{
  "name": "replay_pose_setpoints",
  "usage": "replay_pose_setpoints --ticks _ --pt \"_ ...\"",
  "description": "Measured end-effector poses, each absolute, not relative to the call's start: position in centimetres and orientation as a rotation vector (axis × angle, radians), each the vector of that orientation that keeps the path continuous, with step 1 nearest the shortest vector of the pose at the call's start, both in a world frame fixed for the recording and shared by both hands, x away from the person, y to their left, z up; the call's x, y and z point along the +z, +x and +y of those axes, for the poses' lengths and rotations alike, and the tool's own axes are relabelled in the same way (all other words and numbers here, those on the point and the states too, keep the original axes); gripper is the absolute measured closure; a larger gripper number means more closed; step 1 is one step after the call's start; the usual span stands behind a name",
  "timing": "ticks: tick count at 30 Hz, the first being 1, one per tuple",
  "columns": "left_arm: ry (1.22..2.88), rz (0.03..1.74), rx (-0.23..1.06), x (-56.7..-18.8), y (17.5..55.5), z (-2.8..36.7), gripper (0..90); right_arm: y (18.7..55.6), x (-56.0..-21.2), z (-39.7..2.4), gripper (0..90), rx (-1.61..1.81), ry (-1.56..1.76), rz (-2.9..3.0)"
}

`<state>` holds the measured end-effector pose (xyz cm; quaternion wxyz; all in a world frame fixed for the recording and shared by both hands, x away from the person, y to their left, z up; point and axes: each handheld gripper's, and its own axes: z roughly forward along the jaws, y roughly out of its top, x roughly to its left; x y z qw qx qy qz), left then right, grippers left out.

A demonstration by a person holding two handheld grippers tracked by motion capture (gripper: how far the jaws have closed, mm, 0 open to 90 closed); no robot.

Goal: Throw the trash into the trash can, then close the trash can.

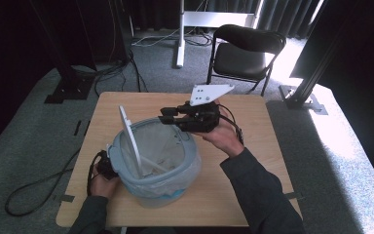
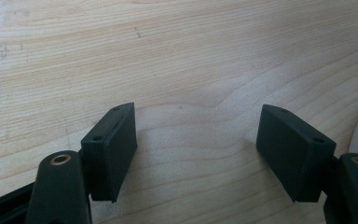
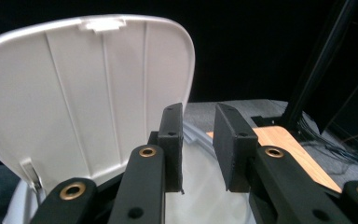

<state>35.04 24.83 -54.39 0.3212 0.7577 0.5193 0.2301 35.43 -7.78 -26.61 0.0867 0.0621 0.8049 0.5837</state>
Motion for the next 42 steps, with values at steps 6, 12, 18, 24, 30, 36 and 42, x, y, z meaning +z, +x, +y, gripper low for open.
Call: replay_pose_setpoints --ticks 6,12,18,24,30,36,42 --pt "1.992 1.364 0.601 -54.4 35.0 24.9 28.8 35.3 -25.9 -7.2 73.3 1.787 0.166 2.403" --pt "1.993 1.364 0.601 -54.4 35.0 24.9 28.8 35.1 -25.0 -6.4 73.9 1.828 0.134 2.408" --pt "1.993 1.364 0.601 -54.4 35.0 24.9 28.8 35.1 -24.8 -5.8 74.0 1.823 0.116 2.415" --pt "1.993 1.364 0.601 -54.4 35.0 24.9 28.8 34.7 -24.4 -5.4 73.9 1.833 0.092 2.414" --pt "1.993 1.364 0.601 -54.4 35.0 24.9 28.8 34.4 -23.6 -5.2 76.9 1.878 0.057 2.408" --pt "1.993 1.364 0.601 -54.4 35.0 24.9 28.8 34.2 -23.2 -4.7 78.6 1.912 0.034 2.41" --pt "1.993 1.364 0.601 -54.4 35.0 24.9 28.8 33.8 -23.0 -4.1 79.5 1.919 0.009 2.398"
